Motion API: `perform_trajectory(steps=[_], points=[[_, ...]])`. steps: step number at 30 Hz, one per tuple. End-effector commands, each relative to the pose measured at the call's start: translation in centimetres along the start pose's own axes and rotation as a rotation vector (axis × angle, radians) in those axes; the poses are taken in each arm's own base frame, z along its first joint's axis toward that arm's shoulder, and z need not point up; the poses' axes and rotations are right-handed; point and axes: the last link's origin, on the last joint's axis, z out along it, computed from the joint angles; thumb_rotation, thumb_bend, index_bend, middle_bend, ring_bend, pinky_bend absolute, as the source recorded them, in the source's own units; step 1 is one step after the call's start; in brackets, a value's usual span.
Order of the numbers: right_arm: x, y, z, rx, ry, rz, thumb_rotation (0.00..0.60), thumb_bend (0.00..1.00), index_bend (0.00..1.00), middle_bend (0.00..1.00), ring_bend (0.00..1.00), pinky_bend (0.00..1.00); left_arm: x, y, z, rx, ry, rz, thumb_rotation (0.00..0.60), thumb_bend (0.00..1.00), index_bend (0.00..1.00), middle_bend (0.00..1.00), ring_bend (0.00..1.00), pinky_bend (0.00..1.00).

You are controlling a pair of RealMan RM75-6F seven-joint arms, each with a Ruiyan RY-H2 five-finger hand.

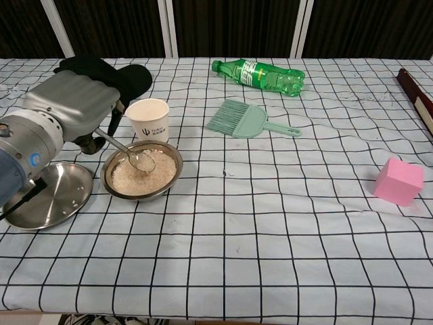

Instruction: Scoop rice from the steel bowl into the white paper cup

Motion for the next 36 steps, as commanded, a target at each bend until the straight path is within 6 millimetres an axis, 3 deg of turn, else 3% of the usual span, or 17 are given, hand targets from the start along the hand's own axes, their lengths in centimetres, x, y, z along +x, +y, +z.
perform_trajectory(steps=[1, 18, 28, 36], points=[[0.0, 0.0, 0.0, 0.000, 0.000, 0.000, 0.600, 0.21, 0.00, 0.00, 0.00, 0.21, 0.0, -0.3, 0.0, 0.004, -0.002, -0.005, 0.600, 0.52, 0.79, 1.00, 1.00, 1.00], [0.0, 0.0, 0.0, 0.001, -0.003, -0.003, 0.600, 0.22, 0.00, 0.00, 0.00, 0.21, 2.1, -1.1, 0.9, 0.023, 0.045, -0.062, 0.600, 0.52, 0.79, 1.00, 1.00, 1.00], [0.0, 0.1, 0.1, -0.004, -0.001, -0.004, 0.600, 0.22, 0.00, 0.00, 0.00, 0.21, 4.3, -2.5, 3.1, 0.076, 0.079, -0.093, 0.600, 0.52, 0.79, 1.00, 1.00, 1.00], [0.0, 0.1, 0.1, -0.007, -0.001, -0.009, 0.600, 0.22, 0.00, 0.00, 0.00, 0.21, 4.8, -4.1, 5.0, 0.123, 0.077, -0.076, 0.600, 0.52, 0.79, 1.00, 1.00, 1.00]])
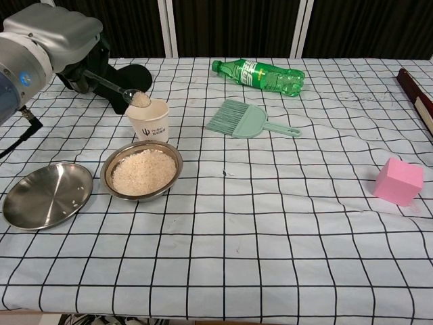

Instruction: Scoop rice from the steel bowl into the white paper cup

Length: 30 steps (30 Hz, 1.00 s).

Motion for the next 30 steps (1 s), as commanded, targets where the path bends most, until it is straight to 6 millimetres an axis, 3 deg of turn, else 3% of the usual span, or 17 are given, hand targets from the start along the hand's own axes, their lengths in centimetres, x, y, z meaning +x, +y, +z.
perform_trajectory(steps=[1, 16, 30], points=[[0.0, 0.0, 0.0, -0.001, 0.001, -0.001, 0.600, 0.22, 0.00, 0.00, 0.00, 0.21, -0.1, -0.4, 0.8, 0.014, -0.006, 0.005, 0.600, 0.52, 0.79, 1.00, 1.00, 1.00], [0.0, 0.0, 0.1, -0.007, 0.001, 0.002, 0.600, 0.22, 0.00, 0.00, 0.00, 0.21, -1.2, -0.5, 3.4, 0.045, -0.026, 0.040, 0.600, 0.52, 0.79, 1.00, 1.00, 1.00], [0.1, 0.1, 0.2, -0.014, 0.001, 0.019, 0.600, 0.22, 0.00, 0.00, 0.00, 0.21, -2.0, 2.0, 4.6, -0.001, -0.019, 0.175, 0.600, 0.52, 0.79, 1.00, 1.00, 1.00]])
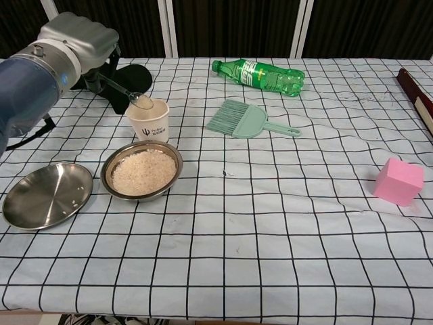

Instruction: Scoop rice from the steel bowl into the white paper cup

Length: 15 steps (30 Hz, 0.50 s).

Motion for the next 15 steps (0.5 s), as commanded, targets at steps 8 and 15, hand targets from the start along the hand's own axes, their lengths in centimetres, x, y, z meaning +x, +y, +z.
perform_trajectory(steps=[8, 15], points=[[0.0, 0.0, 0.0, -0.004, -0.003, 0.015, 0.600, 0.22, 0.00, 0.00, 0.00, 0.21, 0.6, 1.6, 0.4, -0.074, 0.075, 0.211, 0.600, 0.52, 0.79, 1.00, 1.00, 1.00], [0.0, -0.1, -0.1, -0.003, -0.009, 0.027, 0.600, 0.22, 0.00, 0.00, 0.00, 0.21, 1.0, 2.6, 0.0, -0.139, 0.130, 0.331, 0.600, 0.52, 0.79, 1.00, 1.00, 1.00]])
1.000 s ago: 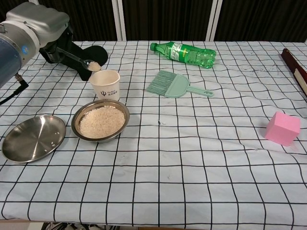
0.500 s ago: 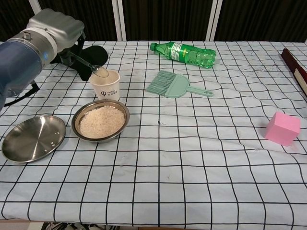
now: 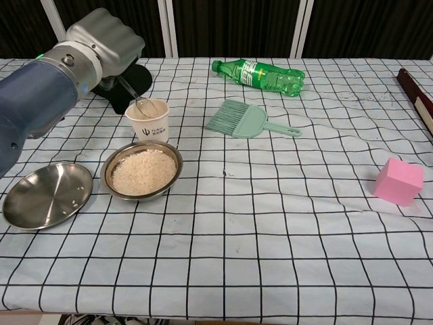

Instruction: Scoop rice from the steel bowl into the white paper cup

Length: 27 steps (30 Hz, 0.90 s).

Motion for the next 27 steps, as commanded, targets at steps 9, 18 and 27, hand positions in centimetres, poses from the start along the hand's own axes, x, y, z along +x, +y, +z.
perform_trajectory(steps=[9, 18, 27], points=[[0.0, 0.0, 0.0, -0.004, -0.002, 0.014, 0.600, 0.22, 0.00, 0.00, 0.00, 0.21, 0.7, 1.4, -0.5, -0.148, 0.221, 0.334, 0.600, 0.52, 0.79, 1.00, 1.00, 1.00], [0.0, -0.1, 0.0, -0.004, 0.000, 0.017, 0.600, 0.21, 0.00, 0.00, 0.00, 0.21, 1.1, 2.0, -0.8, -0.259, 0.397, 0.594, 0.600, 0.52, 0.79, 1.00, 1.00, 1.00], [0.1, 0.0, 0.0, -0.005, -0.002, 0.019, 0.600, 0.21, 0.00, 0.00, 0.00, 0.21, 1.0, 1.7, -1.1, -0.265, 0.418, 0.620, 0.600, 0.52, 0.79, 1.00, 1.00, 1.00]])
